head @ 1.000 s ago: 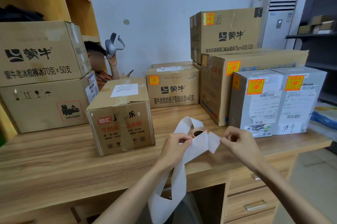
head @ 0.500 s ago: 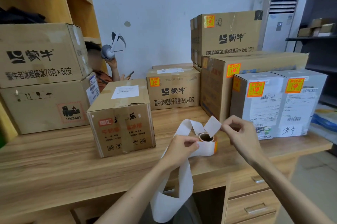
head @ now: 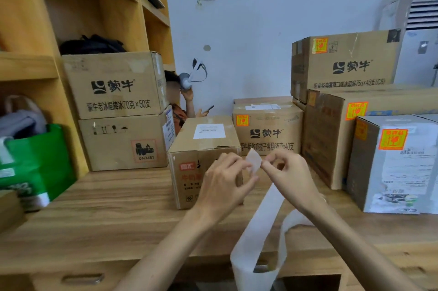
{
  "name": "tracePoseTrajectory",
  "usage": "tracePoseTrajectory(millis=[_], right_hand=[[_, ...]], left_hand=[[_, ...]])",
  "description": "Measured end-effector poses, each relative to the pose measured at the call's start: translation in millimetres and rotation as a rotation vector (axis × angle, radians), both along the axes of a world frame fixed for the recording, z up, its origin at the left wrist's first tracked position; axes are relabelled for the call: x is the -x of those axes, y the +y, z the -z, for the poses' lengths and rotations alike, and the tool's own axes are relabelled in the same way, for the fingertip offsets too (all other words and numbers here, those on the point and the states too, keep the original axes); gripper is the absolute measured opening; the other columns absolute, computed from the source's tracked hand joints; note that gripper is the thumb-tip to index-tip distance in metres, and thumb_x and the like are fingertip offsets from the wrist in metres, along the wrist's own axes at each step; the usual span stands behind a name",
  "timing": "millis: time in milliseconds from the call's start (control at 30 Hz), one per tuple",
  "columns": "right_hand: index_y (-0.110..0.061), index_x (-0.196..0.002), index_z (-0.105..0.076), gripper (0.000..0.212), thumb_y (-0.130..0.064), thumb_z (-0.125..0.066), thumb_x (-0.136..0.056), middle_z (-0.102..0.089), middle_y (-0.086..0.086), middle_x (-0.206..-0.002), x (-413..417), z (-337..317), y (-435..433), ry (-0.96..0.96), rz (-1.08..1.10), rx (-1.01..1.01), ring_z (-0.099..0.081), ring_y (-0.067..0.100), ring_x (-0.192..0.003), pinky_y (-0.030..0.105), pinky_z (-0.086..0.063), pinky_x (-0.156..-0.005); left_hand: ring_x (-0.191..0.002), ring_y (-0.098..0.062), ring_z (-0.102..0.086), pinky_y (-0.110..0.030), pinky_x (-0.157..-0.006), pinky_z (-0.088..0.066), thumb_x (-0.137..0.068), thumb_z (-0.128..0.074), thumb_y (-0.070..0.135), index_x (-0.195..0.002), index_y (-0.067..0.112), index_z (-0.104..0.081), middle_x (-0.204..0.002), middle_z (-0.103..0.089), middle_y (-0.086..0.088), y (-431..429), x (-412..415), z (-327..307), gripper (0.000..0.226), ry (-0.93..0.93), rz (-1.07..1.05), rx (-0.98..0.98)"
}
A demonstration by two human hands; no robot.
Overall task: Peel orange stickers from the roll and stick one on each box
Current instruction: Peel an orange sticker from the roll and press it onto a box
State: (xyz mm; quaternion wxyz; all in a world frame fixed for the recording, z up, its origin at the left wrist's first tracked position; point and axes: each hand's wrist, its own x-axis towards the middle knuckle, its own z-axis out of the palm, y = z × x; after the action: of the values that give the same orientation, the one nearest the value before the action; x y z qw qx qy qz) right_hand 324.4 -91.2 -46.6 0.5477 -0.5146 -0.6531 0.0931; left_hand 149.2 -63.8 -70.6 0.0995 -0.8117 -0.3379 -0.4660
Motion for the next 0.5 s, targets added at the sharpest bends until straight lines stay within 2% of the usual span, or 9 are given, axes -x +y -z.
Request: tracePoseTrajectory(millis=[100,167,300,433,500], right_hand=[[-0.028,-0.061,-0.060,0.014,-0.037,-0.060,-0.073,-0.060,-0.011,-0.065,29.6,-8.6,1.6,0.009,-0.038,-0.011,-0.052,0.007,-0.063,0.032,-0.042,-0.059],[-0.026,-0.064,-0.061,0.023,-0.047,-0.052,-0.069,-0.062,-0.012,-0.069,44.8,-12.3,2.8,0.021,-0.047,-0.024,-0.054,0.007,-0.066,0.036,-0.047,-0.064],[-0.025,-0.071,-0.066,0.014,-0.033,-0.063,-0.083,-0.066,-0.010,-0.081,60.3,-14.0,9.0,-0.006,-0.071,-0.056,-0.060,0.009,-0.077,0.041,-0.050,-0.071],[-0.027,-0.077,-0.070,0.026,-0.048,-0.061,-0.090,-0.064,-0.006,-0.082,61.7,-9.8,10.5,0.004,-0.149,-0.065,-0.060,0.011,-0.078,0.037,-0.047,-0.067],[-0.026,-0.075,-0.071,0.028,-0.045,-0.060,-0.093,-0.066,-0.006,-0.084,60.7,-8.3,11.2,0.048,-0.160,-0.064,-0.061,0.011,-0.079,0.034,-0.045,-0.065]], left_hand=[[-0.087,-0.012,-0.056,-0.032,-0.075,-0.050,-0.091,-0.069,0.033,-0.096,0.018,-0.070,-0.092,-0.062,0.007,-1.2,15.1,-8.1,0.016,-0.016,-0.090,-0.109],[-0.087,-0.012,-0.056,-0.031,-0.074,-0.049,-0.091,-0.069,0.028,-0.092,0.019,-0.070,-0.089,-0.063,0.006,-0.8,24.5,-11.1,0.010,-0.032,-0.141,-0.141],[-0.085,-0.006,-0.052,-0.028,-0.072,-0.046,-0.087,-0.075,0.020,-0.089,0.020,-0.071,-0.087,-0.064,0.009,-1.3,39.8,-15.2,0.005,-0.119,-0.174,-0.091],[-0.082,-0.007,-0.054,-0.026,-0.070,-0.047,-0.087,-0.077,0.020,-0.089,0.021,-0.075,-0.085,-0.062,0.015,-2.5,53.9,-22.5,0.003,-0.248,-0.146,-0.007],[-0.081,-0.010,-0.058,-0.030,-0.070,-0.050,-0.088,-0.078,0.021,-0.088,0.020,-0.077,-0.082,-0.064,0.014,-0.3,60.4,-24.3,0.001,-0.320,-0.125,0.047]])
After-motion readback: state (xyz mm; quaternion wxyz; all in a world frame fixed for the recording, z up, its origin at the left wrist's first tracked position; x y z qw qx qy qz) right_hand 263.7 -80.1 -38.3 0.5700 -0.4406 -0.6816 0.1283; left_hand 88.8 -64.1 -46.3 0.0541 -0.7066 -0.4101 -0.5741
